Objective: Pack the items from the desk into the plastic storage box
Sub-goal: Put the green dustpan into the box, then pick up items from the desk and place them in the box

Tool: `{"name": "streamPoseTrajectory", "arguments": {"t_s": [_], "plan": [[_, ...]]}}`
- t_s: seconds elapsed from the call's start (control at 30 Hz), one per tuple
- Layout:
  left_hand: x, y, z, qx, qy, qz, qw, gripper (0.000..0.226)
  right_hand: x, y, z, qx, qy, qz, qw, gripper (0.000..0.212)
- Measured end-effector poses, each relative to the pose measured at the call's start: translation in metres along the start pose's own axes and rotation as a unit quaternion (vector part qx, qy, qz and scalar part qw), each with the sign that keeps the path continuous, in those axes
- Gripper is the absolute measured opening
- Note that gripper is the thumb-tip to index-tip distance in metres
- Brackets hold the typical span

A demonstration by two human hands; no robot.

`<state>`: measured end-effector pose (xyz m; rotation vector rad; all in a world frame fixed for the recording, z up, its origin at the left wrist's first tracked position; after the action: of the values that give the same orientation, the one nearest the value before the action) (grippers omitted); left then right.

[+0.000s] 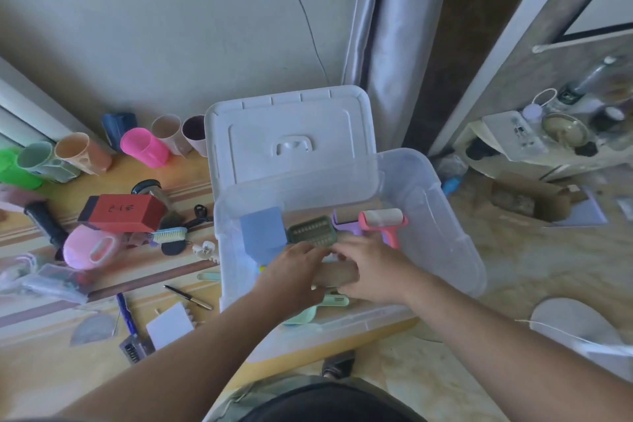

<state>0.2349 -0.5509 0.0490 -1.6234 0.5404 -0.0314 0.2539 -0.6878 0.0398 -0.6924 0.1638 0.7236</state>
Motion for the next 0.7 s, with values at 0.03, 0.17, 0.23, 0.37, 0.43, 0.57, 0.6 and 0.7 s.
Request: {"name": "streamPoseTrajectory", "arguments": {"t_s": [0.03, 0.17, 0.23, 0.37, 0.43, 0.57, 0.6, 0.7], "plan": [[0.002, 0.004, -0.004, -0.011, -0.004, 0.009, 1.0, 0.063, 0.001, 0.002, -0.007, -0.023, 0.005, 0.005, 1.0, 0.059], [0.004, 0.017, -0.013, -0.046, 0.0, 0.042, 0.998, 0.064, 0.001, 0.008, -0.024, -0.113, 0.024, 0.05, 0.992, 0.052], [0.002, 0.02, -0.016, -0.061, 0.012, 0.039, 0.997, 0.064, 0.003, 0.009, -0.033, -0.125, 0.043, 0.072, 0.989, 0.043], [-0.004, 0.017, 0.002, -0.027, -0.02, 0.003, 0.999, 0.058, 0.024, -0.011, -0.056, -0.162, 0.077, 0.042, 0.983, 0.023], [-0.007, 0.017, 0.015, 0.007, -0.038, -0.001, 0.999, 0.05, 0.041, -0.016, -0.065, -0.189, 0.091, 0.023, 0.978, 0.027], [-0.02, 0.018, 0.033, 0.061, -0.042, 0.0, 0.997, 0.042, 0.076, 0.003, -0.075, -0.207, 0.075, 0.03, 0.975, 0.039], [-0.023, 0.018, 0.036, 0.068, -0.045, -0.003, 0.997, 0.041, 0.08, 0.01, -0.077, -0.205, 0.074, 0.043, 0.975, 0.04], [-0.03, 0.018, 0.047, 0.077, -0.063, -0.024, 0.995, 0.042, 0.082, 0.021, -0.075, -0.204, 0.071, 0.07, 0.974, 0.05]]}}
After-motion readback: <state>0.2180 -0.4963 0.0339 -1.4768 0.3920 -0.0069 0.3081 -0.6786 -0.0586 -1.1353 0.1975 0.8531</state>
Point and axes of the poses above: each hand's wrist, its own x-axis towards the middle knuckle, its own y-axis out of the palm, z = x × y, the point moved 8 cm from there along x, towards the middle knuckle, and after that the axes turned 15 degrees about x, right-handed, at the moved point
